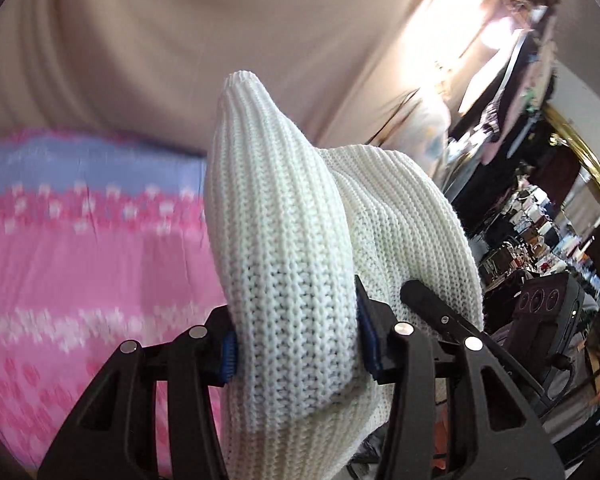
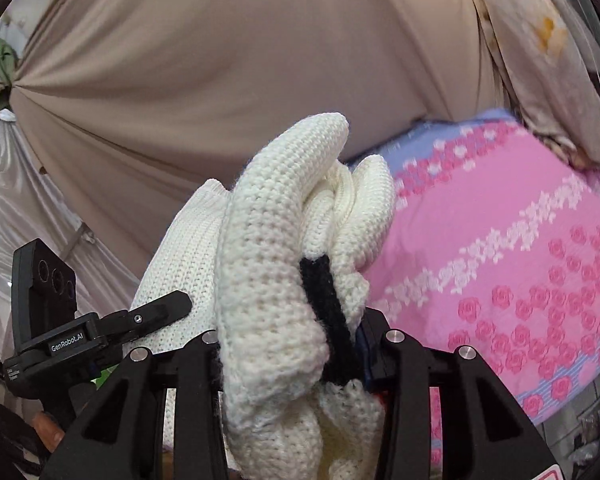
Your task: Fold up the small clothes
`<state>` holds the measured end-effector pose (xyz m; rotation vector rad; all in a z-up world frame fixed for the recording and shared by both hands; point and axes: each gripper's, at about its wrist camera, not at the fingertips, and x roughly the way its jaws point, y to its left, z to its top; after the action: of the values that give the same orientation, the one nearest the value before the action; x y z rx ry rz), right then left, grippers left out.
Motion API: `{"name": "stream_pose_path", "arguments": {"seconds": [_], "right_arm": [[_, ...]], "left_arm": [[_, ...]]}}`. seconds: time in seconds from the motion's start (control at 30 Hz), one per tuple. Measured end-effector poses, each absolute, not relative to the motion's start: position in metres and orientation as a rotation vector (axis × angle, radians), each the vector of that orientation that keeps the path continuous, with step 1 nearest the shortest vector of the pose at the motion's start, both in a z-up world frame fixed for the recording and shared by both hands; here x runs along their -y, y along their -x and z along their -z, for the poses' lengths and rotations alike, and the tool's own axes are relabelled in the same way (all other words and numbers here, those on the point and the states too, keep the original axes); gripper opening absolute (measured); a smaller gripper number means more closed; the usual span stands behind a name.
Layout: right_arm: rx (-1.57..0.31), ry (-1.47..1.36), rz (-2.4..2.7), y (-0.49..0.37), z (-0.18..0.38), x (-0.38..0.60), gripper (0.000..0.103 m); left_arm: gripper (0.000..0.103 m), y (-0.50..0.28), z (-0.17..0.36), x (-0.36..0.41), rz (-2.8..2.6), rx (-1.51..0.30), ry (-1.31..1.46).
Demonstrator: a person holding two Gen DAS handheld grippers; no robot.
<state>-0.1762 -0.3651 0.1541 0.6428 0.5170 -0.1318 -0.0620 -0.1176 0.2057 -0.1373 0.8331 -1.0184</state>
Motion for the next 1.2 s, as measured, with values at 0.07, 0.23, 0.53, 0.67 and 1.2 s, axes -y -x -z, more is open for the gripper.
{"name": "stream_pose_path", "arguments": {"seconds": [0.07,0.23,0.53,0.67,1.2], "right_arm": [[-0.438,-0.598,0.119,0.182,-0.183,0.361,0.039],[-0.294,-0.491,0.086,0.179,-0.233,0.342,0.039],[-0.275,-0.441,0.044,0.138,-0.241,0.307,0.039],[-0.308,-0.452,0.033,0.122,-0.235,0.296,0.039],[-0.286,-0.422,-0.032,0.114,-0.255,0.257,0.039]], "left_arm": [[0.046,0.062,-0.230,0.116,1.019,-0.758,0.118],[0.046,0.061,-0.262,0.097,0.965,-0.648,0.083],[0.046,0.023,-0.251,0.070,0.831,-0.678,0.037],[0.046,0.015,-0.241,0.061,0.804,-0.717,0.037],[0.046,0.021,-0.277,0.004,0.836,-0.607,0.059]]}}
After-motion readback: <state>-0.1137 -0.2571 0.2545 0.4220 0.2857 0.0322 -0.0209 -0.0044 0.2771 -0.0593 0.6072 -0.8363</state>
